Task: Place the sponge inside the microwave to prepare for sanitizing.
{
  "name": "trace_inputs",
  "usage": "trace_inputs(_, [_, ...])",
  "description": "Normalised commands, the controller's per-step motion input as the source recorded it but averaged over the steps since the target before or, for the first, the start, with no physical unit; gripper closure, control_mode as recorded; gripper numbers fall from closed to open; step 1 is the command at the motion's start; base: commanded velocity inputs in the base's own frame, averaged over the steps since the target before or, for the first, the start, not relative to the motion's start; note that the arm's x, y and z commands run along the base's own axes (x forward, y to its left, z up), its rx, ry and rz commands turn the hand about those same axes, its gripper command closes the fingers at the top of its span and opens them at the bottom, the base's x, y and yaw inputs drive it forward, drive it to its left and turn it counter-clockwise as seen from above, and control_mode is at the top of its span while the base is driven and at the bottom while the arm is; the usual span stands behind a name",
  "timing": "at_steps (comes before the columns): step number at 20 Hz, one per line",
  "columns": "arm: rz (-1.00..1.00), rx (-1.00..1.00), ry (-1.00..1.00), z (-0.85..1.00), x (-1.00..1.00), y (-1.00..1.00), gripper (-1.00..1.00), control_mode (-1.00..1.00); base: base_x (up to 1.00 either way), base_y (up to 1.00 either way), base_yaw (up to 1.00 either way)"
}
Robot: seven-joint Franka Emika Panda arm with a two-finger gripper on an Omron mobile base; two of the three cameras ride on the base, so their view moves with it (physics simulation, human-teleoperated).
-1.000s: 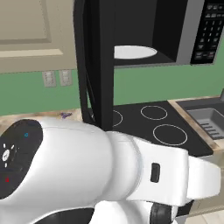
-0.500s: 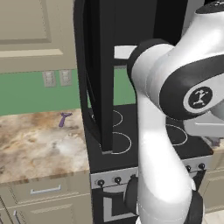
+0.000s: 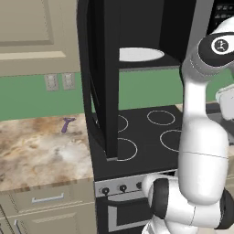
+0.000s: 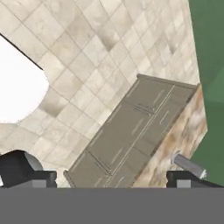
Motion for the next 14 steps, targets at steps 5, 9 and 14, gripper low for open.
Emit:
trace_inputs(5, [0.00, 0.27, 0.53, -0.25, 0.60, -0.39, -1.00, -1.00, 0.00, 0.00, 0.00])
trace_inputs(9, [0.00, 0.24, 0.53, -0.56, 0.29, 0.00, -1.00, -1.00, 0.00, 0.00, 0.00])
trace_inputs(14, [0.00, 0.11, -0.05, -0.32, -0.06, 0.05, -1.00, -1.00, 0.00, 0.00, 0.00])
